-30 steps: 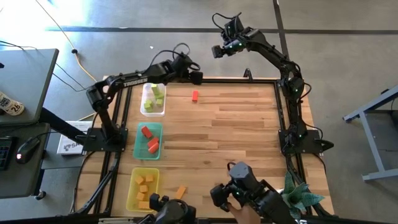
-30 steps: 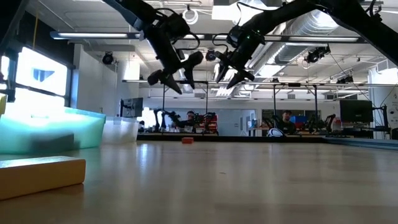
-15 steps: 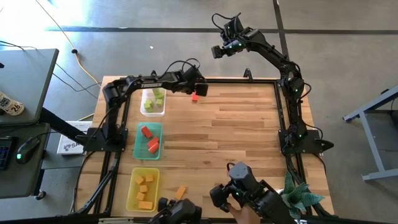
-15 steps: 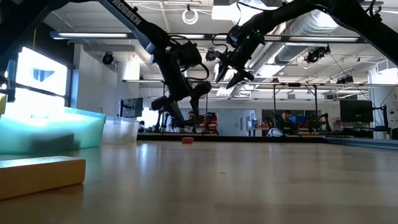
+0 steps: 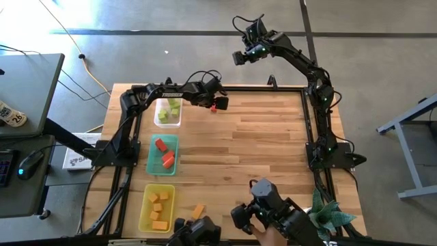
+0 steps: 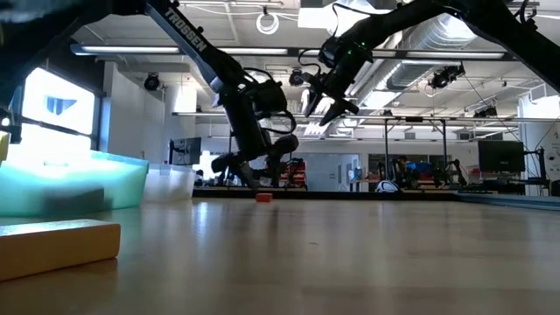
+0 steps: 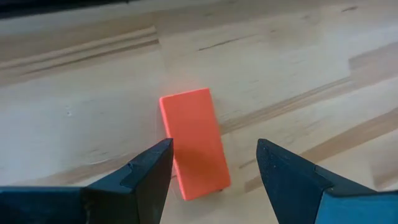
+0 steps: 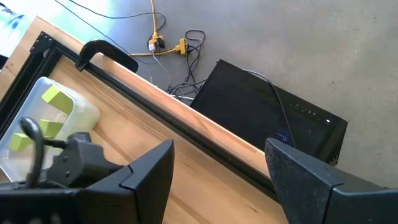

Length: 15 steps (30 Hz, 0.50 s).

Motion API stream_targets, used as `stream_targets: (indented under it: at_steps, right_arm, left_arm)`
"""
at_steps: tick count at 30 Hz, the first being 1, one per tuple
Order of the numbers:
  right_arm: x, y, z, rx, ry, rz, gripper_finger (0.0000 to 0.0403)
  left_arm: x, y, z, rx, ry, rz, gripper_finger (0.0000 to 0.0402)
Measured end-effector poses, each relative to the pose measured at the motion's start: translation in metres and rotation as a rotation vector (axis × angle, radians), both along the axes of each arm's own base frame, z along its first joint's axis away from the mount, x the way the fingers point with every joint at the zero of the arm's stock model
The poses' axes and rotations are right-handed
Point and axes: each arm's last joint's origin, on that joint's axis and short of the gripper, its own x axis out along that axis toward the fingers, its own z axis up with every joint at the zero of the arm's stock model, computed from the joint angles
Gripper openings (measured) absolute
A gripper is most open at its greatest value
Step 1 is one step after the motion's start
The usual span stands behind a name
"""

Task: Sort & place blocks by color
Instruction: Put the orange rectangular block into the green bin

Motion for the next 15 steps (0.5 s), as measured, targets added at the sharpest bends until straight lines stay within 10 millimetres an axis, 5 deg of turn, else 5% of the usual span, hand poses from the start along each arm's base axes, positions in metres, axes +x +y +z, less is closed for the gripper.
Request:
stream_targets:
  at_steps: [15]
  right_arm:
    - [-0.001, 0.002, -0.001, 0.013, 0.012, 0.022, 0.0238]
  left_arm:
    - [-0.002, 0.005, -0.012, -0.064, -0.023, 0.016, 0.0194]
